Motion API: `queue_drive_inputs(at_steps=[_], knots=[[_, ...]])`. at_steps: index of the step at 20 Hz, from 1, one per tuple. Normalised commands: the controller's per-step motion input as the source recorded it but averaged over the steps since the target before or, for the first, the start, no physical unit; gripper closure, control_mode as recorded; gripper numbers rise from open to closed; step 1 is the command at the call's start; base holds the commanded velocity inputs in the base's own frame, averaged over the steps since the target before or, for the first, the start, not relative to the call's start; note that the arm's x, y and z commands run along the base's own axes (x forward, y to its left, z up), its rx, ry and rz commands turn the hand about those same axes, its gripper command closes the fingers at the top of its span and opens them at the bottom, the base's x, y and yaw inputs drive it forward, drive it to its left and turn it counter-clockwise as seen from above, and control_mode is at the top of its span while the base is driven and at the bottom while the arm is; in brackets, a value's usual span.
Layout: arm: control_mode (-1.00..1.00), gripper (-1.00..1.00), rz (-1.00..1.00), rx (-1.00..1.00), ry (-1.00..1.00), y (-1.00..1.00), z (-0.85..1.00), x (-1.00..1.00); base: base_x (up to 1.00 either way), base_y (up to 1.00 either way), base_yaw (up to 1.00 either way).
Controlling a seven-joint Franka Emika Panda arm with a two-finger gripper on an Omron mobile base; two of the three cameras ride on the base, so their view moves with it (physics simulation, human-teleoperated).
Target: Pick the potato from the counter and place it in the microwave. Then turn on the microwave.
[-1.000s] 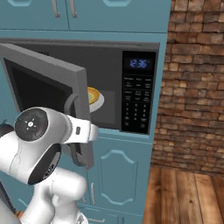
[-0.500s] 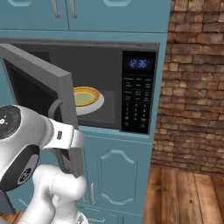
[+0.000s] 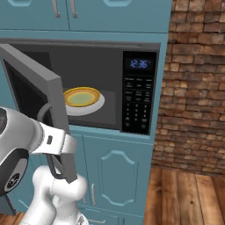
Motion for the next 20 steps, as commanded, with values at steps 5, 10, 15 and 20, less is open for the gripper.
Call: queue_drive_inputs(at_steps=[5, 10, 15, 20], knots=[[-1.00, -1.00, -0.06, 0.04, -0.05, -0.28, 0.00, -0.35, 0.00, 0.00, 0.00], [-1.00, -1.00, -0.10, 0.11, -0.05, -0.26, 0.04, -0.38, 0.00, 0.00, 0.00], [-1.00, -1.00, -0.01, 0.16, -0.20, -0.04, 0.07, -0.41, 0.00, 0.00, 0.00], [-1.00, -1.00, -0.02, 0.01, -0.29, 0.08, 0.13, -0.13, 0.00, 0.00, 0.00]])
